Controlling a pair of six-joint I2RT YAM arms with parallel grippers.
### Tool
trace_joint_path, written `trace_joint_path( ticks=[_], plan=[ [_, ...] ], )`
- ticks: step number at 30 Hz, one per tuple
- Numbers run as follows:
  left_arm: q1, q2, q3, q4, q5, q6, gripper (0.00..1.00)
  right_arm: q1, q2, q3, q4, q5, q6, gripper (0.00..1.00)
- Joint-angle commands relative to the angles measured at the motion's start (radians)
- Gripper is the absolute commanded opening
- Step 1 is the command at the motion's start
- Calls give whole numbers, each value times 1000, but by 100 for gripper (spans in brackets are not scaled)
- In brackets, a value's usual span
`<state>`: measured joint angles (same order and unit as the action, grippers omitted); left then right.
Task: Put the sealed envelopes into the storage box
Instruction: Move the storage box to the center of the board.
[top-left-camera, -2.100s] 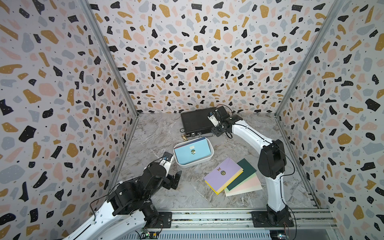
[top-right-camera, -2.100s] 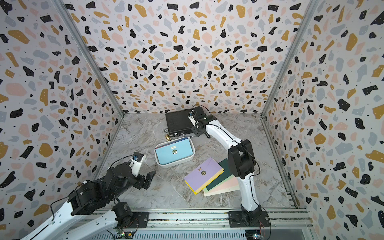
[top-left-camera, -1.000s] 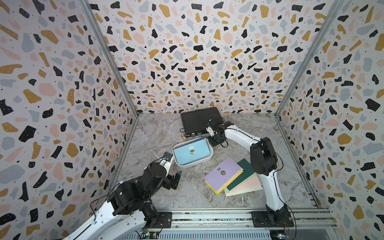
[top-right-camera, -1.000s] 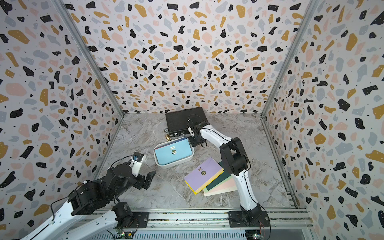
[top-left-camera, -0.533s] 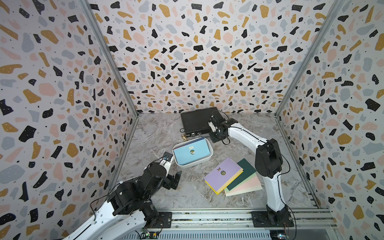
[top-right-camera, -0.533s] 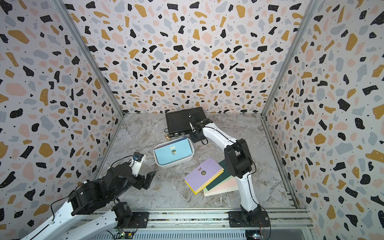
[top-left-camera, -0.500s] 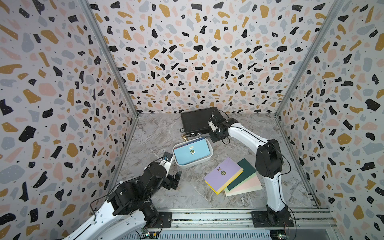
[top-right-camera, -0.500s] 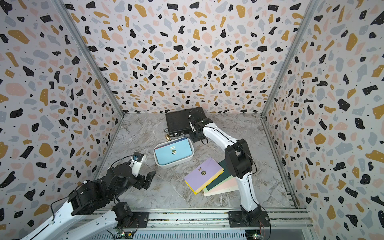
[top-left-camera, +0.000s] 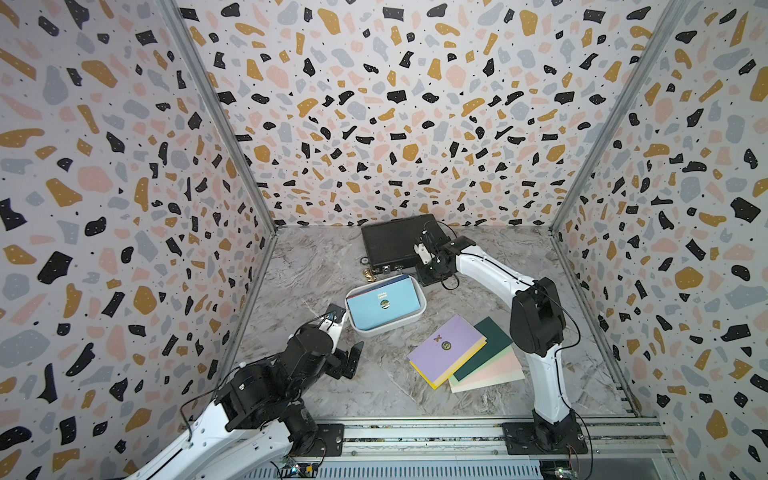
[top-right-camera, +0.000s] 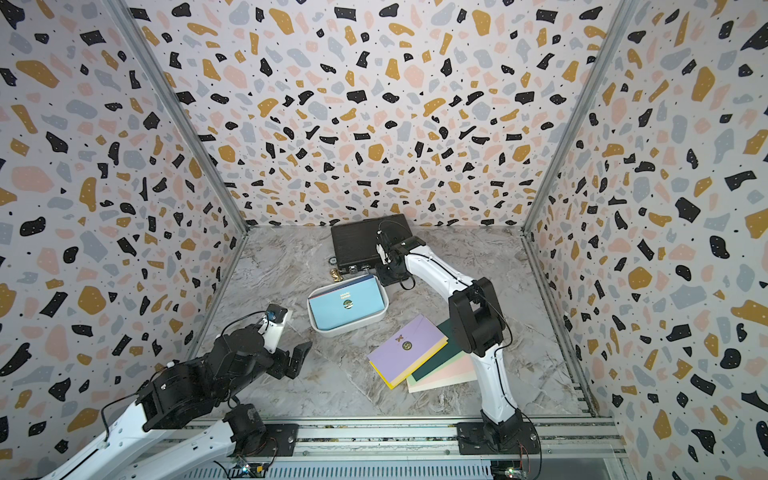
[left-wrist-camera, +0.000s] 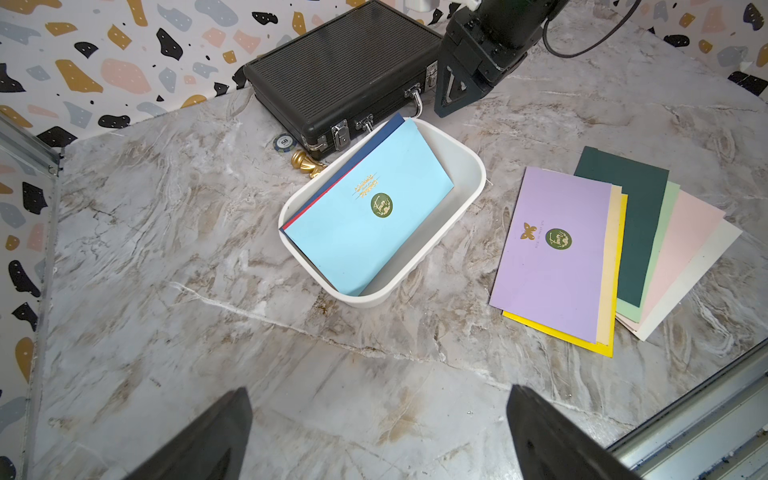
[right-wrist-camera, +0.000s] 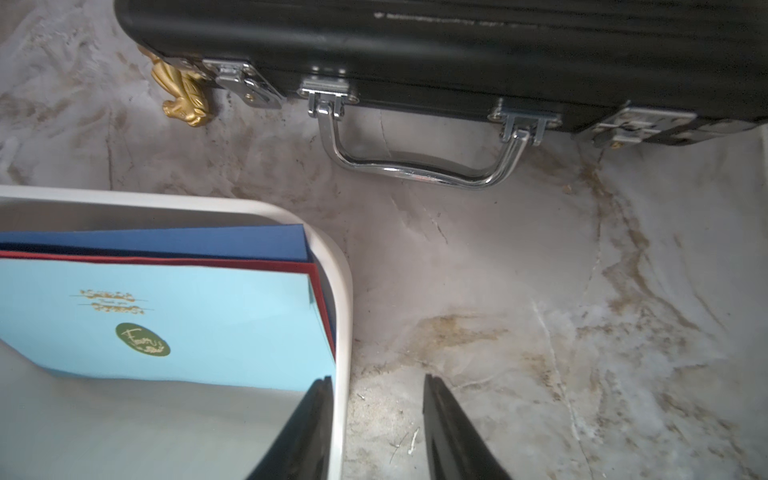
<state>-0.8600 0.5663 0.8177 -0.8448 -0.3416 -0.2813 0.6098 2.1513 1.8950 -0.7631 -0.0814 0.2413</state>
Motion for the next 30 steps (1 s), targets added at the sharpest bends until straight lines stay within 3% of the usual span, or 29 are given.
trace_joint_path(
  ticks=[1, 19, 30],
  plan=[
    [2, 0, -11, 32, -7, -6, 99, 7, 13, -4, -15, -15, 10, 41],
    [2, 9, -9, 32, -4, -6, 99, 9, 62, 3, -19, -26, 21, 36],
    [1, 17, -10, 34, 1, -6, 99, 9, -20, 13, -23, -40, 29, 37]
  ],
)
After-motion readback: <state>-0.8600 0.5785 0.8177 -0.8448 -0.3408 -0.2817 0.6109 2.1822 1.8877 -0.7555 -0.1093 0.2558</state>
